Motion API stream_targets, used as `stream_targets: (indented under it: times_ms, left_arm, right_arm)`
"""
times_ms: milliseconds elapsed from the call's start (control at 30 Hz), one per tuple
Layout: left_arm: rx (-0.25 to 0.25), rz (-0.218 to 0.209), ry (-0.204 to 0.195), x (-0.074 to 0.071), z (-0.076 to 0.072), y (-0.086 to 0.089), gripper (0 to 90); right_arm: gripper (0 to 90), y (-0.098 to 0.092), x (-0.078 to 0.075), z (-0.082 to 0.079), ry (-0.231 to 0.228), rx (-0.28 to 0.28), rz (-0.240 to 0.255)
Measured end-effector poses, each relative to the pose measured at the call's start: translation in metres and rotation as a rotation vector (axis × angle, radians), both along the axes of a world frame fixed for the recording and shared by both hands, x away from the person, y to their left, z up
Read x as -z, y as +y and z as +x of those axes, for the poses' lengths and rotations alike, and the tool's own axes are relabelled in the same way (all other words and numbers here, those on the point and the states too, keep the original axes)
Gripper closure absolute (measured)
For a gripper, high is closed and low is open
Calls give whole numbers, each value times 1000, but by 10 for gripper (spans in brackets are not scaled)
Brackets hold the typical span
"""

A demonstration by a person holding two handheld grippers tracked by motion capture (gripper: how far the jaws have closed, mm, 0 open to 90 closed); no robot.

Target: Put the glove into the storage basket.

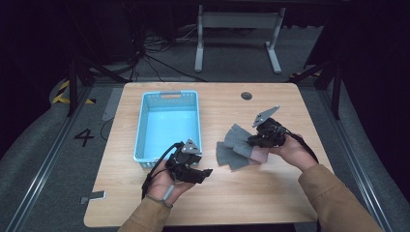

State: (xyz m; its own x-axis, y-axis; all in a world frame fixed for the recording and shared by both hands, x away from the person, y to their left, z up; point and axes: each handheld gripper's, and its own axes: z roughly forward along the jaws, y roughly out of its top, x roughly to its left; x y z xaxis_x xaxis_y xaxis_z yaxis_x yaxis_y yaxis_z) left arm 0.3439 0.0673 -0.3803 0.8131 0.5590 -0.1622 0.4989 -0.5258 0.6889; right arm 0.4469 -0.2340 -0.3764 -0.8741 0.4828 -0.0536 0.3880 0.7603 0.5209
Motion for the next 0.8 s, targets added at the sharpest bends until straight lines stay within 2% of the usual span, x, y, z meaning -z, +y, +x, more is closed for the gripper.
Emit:
stream_targets:
  times_ms: [133, 233, 533, 667, 733, 800]
  left_arm:
    - [9, -8, -1, 0, 0, -1, 418]
    - [16, -9, -2, 0, -1, -1, 479]
    - [19, -13, -5, 1, -1, -2, 500]
    - [23, 1, -10, 2, -1, -3, 507]
    - [25, 26, -19, 3, -2, -4, 521]
    - [26, 33, -24, 4, -2, -5, 530]
  right_arm:
    - [829, 4, 4, -4, 7, -25, 2]
    - [830, 8, 8, -6, 17, -44, -7]
    - [830, 14, 19, -9, 35, -71, -16]
    - [830, 15, 24, -10, 45, -72, -19]
    - [830, 16, 26, -10, 51, -75, -24]
    - [830, 17, 27, -11, 54, -75, -28]
